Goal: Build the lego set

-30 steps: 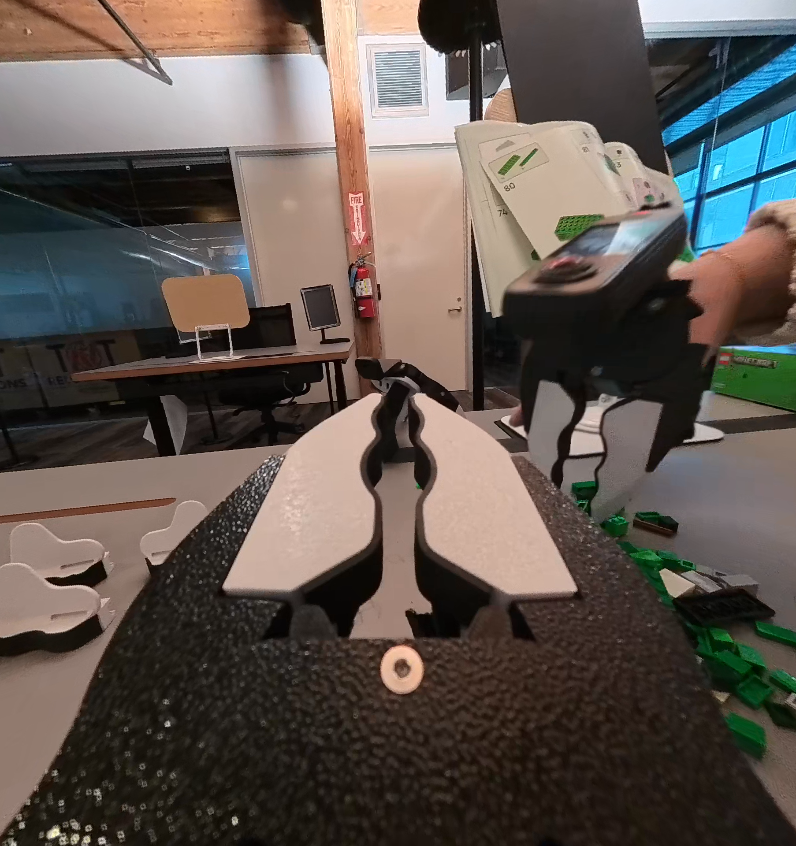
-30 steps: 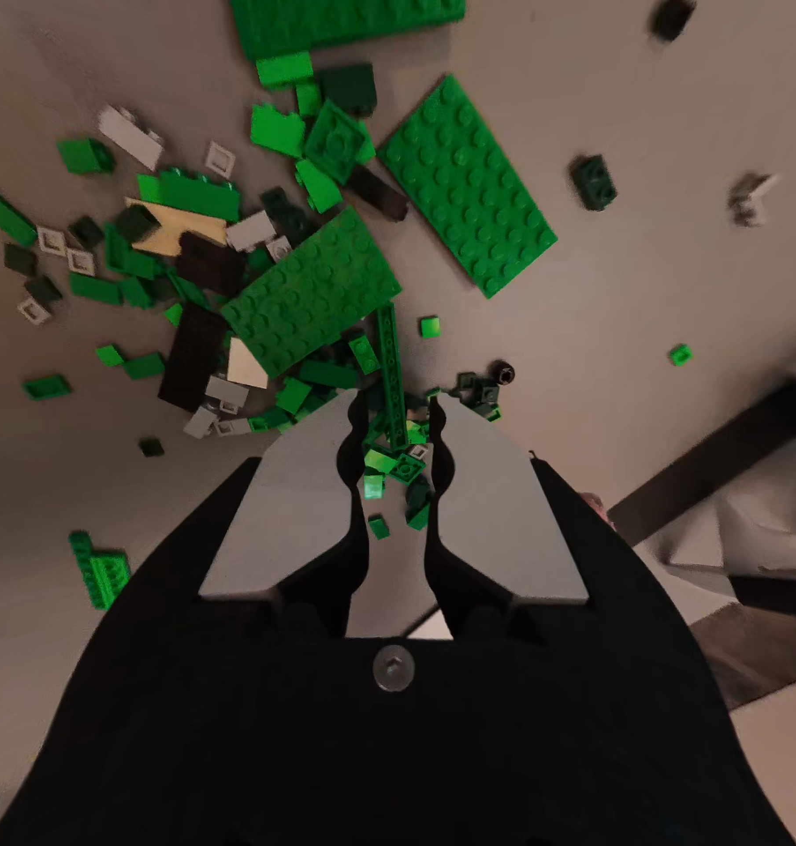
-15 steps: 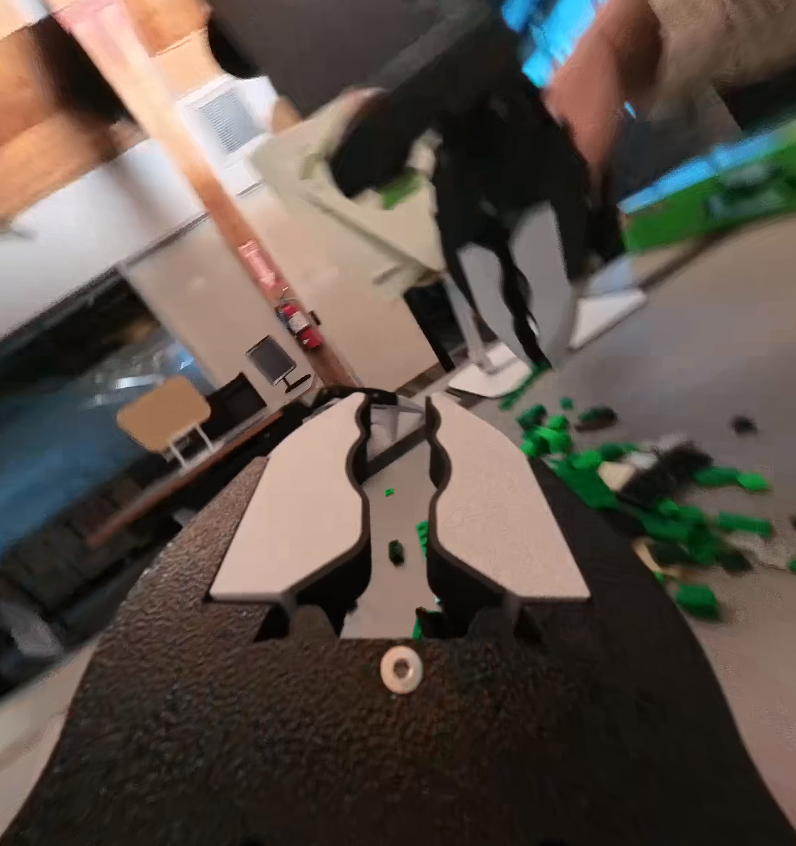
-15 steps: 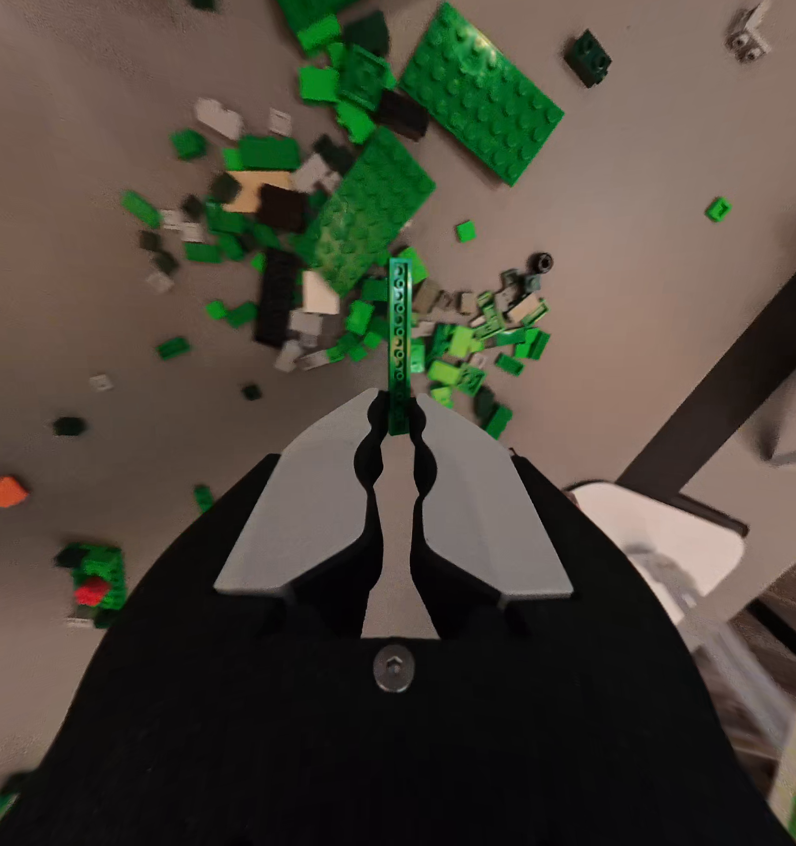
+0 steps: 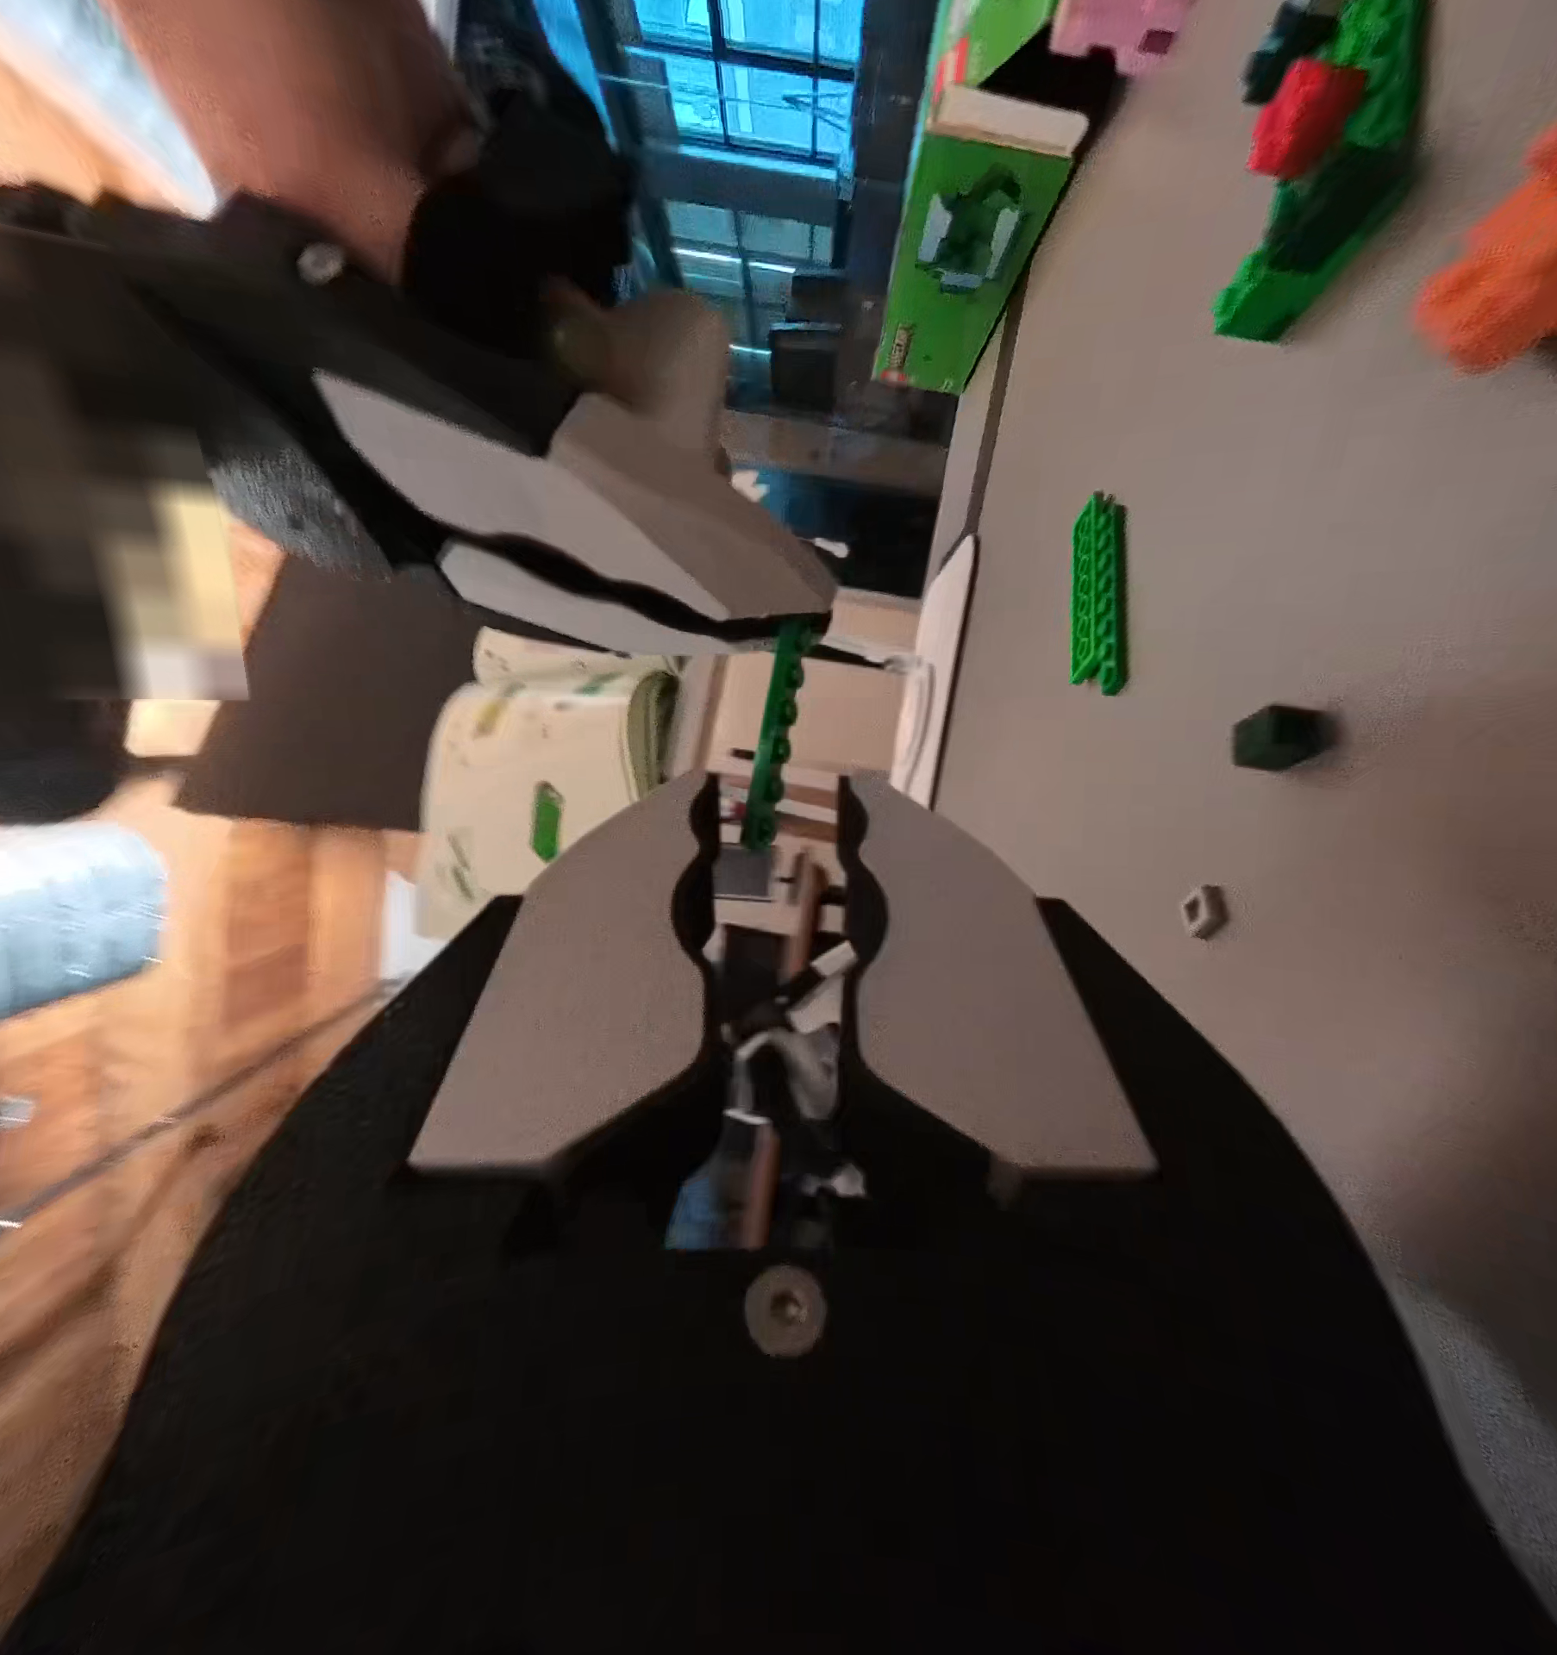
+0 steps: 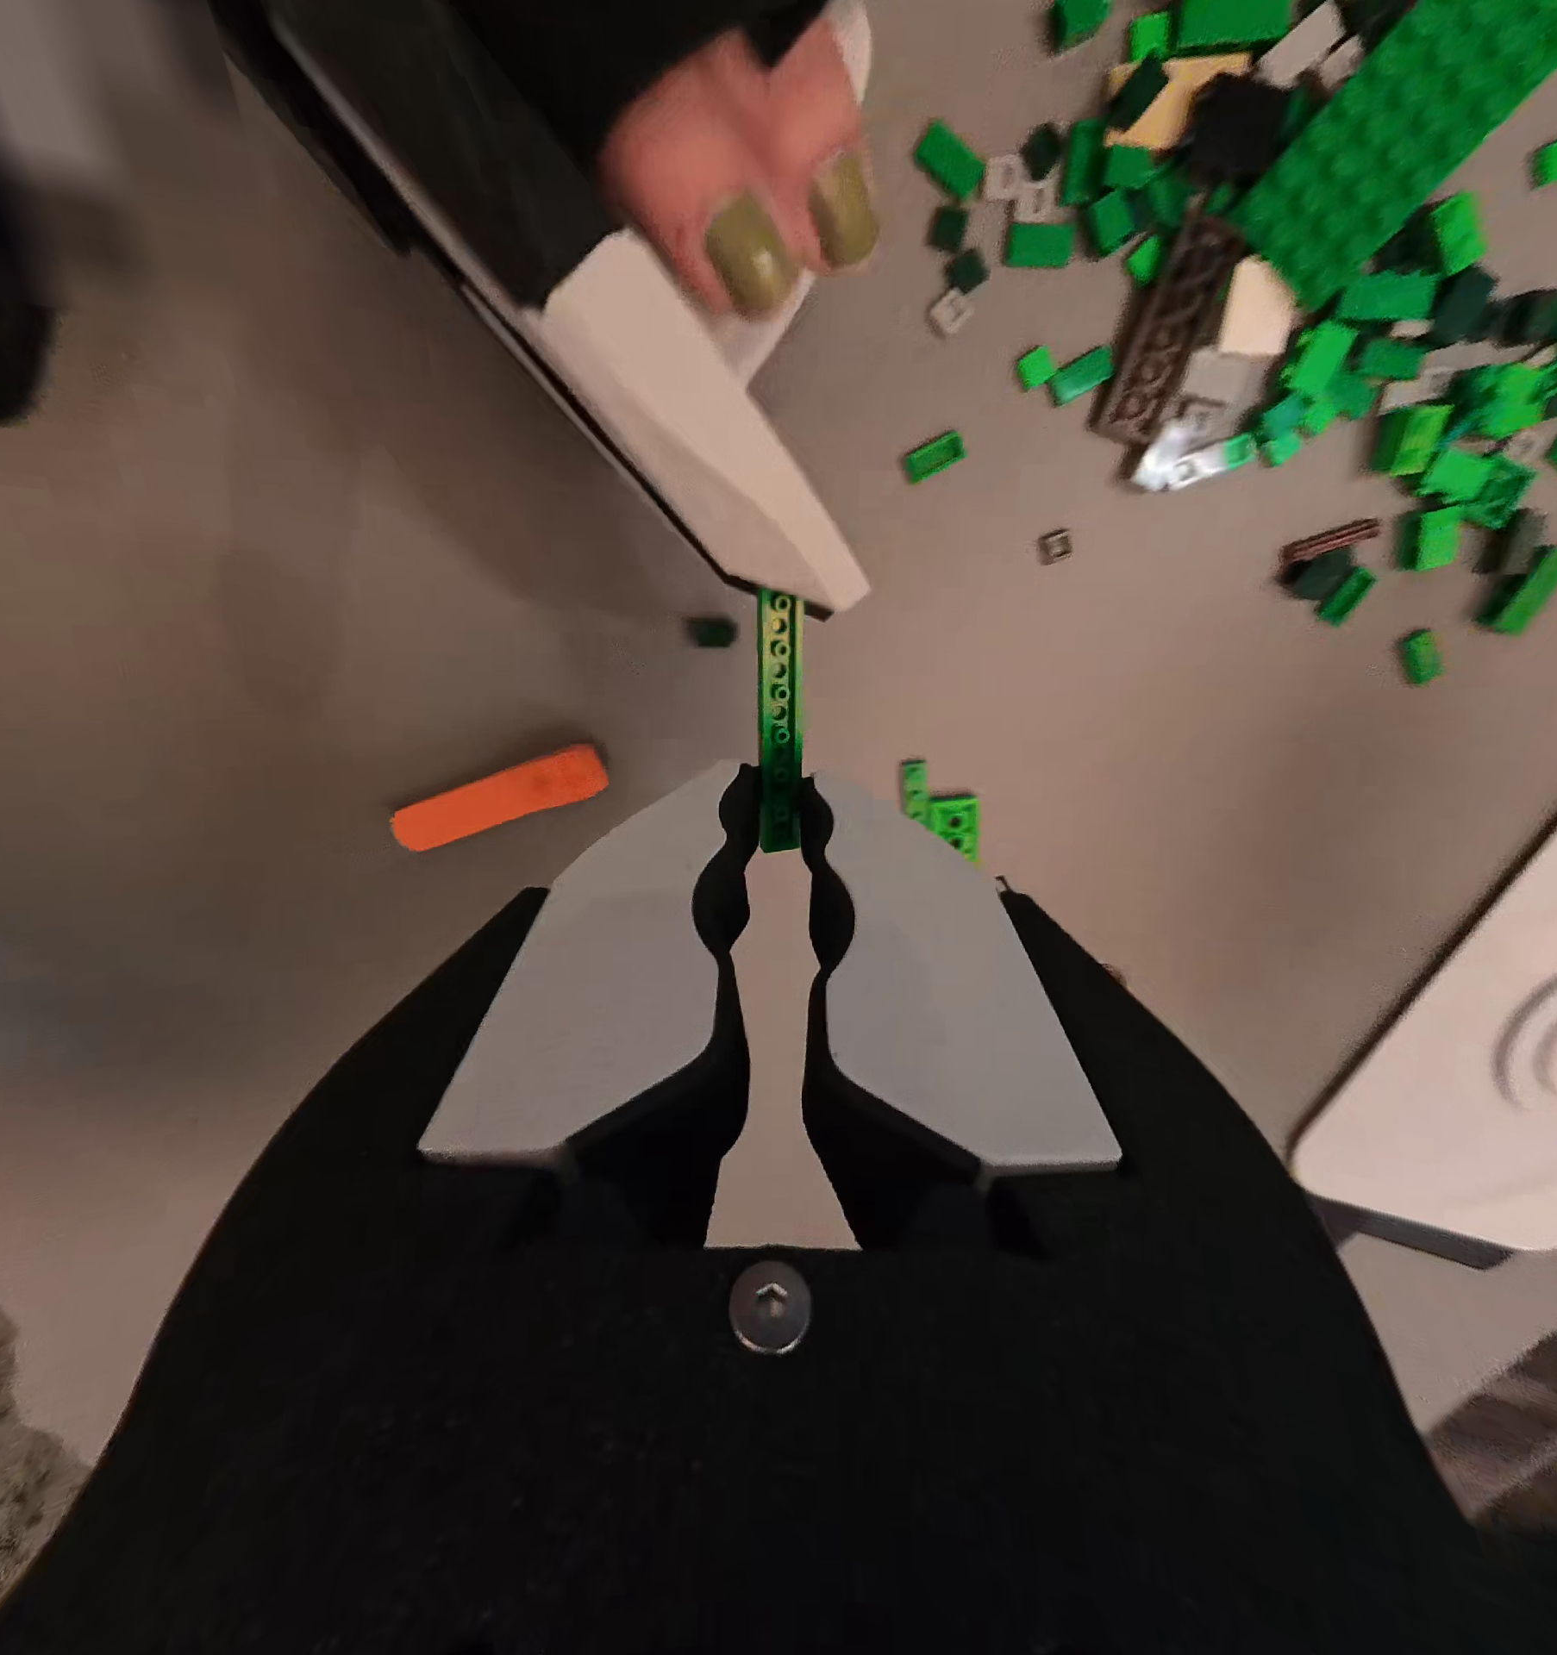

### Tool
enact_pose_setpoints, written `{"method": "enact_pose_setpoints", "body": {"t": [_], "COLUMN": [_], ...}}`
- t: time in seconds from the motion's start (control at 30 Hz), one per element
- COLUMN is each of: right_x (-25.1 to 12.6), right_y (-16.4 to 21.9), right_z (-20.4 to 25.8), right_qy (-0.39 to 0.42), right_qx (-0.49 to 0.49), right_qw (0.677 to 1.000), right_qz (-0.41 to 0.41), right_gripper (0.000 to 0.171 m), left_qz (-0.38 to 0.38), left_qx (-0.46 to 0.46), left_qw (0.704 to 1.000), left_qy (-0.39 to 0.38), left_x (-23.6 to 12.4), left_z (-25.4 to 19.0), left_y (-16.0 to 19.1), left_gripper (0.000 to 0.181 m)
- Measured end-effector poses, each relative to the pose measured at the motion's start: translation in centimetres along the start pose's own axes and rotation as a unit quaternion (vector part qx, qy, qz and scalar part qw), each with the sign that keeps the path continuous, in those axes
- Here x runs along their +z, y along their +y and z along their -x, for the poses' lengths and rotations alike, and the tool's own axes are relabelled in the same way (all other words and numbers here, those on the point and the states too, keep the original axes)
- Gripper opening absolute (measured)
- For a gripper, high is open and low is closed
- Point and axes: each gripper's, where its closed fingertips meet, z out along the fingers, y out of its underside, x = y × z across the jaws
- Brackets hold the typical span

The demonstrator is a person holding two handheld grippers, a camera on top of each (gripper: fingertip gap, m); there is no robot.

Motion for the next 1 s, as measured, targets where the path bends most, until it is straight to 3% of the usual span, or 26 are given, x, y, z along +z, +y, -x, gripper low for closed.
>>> {"method": "enact_pose_setpoints", "body": {"t": [0.03, 0.1, 0.17, 0.3, 0.37, 0.43, 0.5, 0.57, 0.63, 0.73, 0.93, 1.0], "right_x": [0.1, 0.1, 0.0, -2.4, -4.1, -5.1, -5.6, -5.5, -3.8, -2.0, -2.1, -1.3], "right_y": [0.2, 0.9, 1.2, 2.3, 2.7, 2.5, 2.2, 1.6, 1.3, 1.9, 2.3, 3.0], "right_z": [0.7, 1.8, 2.5, 2.0, 2.6, 4.1, 5.5, 7.0, 9.1, 10.0, 9.9, 10.0], "right_qy": [-0.003, 0.003, 0.022, 0.149, 0.22, 0.276, 0.339, 0.388, 0.376, 0.364, 0.46, 0.453], "right_qx": [0.003, 0.002, -0.001, 0.05, 0.053, 0.023, -0.019, -0.086, -0.142, -0.162, -0.24, -0.241], "right_qw": [1.0, 1.0, 1.0, 0.986, 0.967, 0.942, 0.911, 0.881, 0.881, 0.889, 0.838, 0.845], "right_qz": [-0.001, 0.0, -0.011, -0.057, -0.117, -0.189, -0.235, -0.256, -0.251, -0.224, -0.171, -0.151], "right_gripper": [0.008, 0.008, 0.017, 0.034, 0.043, 0.041, 0.04, 0.039, 0.028, 0.028, 0.022, 0.006], "left_qz": [0.002, 0.005, 0.007, 0.042, 0.067, 0.067, 0.059, 0.035, 0.009, -0.004, 0.043, 0.04], "left_qx": [0.033, 0.066, 0.045, 0.001, -0.072, -0.188, -0.322, -0.436, -0.512, -0.568, -0.607, -0.619], "left_qw": [0.999, 0.998, 0.999, 0.999, 0.994, 0.973, 0.92, 0.832, 0.749, 0.66, 0.552, 0.538], "left_qy": [-0.012, -0.018, 0.0, 0.004, 0.043, 0.112, 0.216, 0.343, 0.42, 0.492, 0.569, 0.571], "left_x": [-0.2, -0.6, -0.8, -1.8, -2.7, -3.5, -4.1, -5.0, -5.5, -5.9, -5.5, -4.9], "left_z": [-0.1, -0.3, -0.5, 0.5, 0.0, -1.0, -2.3, -3.4, -3.1, -2.3, -3.1, -3.3], "left_y": [-0.7, -2.0, -2.9, -2.6, -1.9, -2.3, -3.6, -5.9, -7.9, -9.9, -12.1, -12.4], "left_gripper": [0.01, 0.006, 0.005, 0.004, 0.004, 0.004, 0.004, 0.004, 0.004, 0.004, 0.004, 0.004]}}
